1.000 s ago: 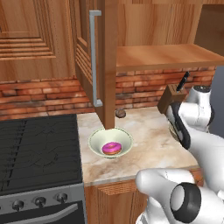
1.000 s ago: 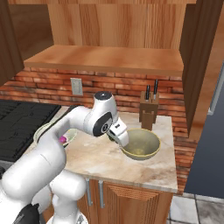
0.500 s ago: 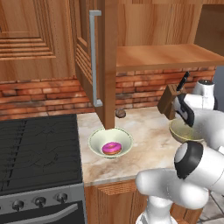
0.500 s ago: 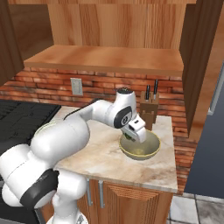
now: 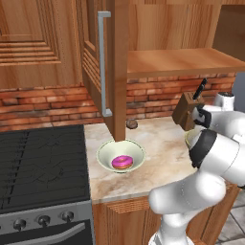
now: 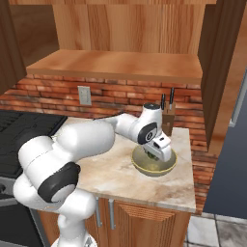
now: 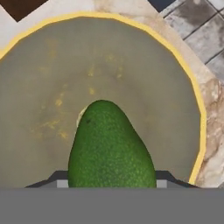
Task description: Pick both bowls and place them on the counter. Then place the donut in one bowl and place the avocado in the other bowl.
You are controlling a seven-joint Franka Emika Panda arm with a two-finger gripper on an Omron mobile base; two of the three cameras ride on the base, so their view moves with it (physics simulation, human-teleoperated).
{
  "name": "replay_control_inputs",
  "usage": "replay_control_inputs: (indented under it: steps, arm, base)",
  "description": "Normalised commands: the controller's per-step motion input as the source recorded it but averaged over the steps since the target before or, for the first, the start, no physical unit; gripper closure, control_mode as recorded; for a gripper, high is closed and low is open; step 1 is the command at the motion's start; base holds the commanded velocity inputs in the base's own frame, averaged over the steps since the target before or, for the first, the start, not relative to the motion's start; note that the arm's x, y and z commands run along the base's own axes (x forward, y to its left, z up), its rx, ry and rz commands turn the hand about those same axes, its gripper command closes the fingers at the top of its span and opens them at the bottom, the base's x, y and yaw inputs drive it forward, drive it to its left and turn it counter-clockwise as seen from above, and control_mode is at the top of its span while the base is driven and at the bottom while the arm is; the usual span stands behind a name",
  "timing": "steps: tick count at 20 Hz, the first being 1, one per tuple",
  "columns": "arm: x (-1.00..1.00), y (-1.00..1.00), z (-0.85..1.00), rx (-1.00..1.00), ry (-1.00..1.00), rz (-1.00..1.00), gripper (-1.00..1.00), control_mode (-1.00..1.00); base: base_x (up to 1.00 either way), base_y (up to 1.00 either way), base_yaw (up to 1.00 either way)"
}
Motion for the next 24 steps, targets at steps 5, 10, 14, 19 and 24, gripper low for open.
replay_control_inputs:
  steps: [5, 10, 14, 19, 24]
  arm:
    - [0.07, -0.02, -0.42, 0.02, 0.00, 0.00, 1.00, -1.00]
    - [0.01, 0.00, -0.33, 0.01, 0.00, 0.00, 1.00, -1.00]
    - [0.08, 0.00, -0.26, 0.00, 0.01, 0.00, 1.00, -1.00]
    - [0.09, 0.07, -0.14, 0.00, 0.00, 0.00, -1.00, -1.00]
    - [0.04, 0.00, 0.04, 0.00, 0.00, 0.00, -1.00, -1.00]
  base:
    - [0.00, 0.00, 0.00]
    - [0.00, 0.00, 0.00]
    - [0.00, 0.00, 0.00]
    - [0.00, 0.00, 0.00]
    - [0.00, 0.00, 0.00]
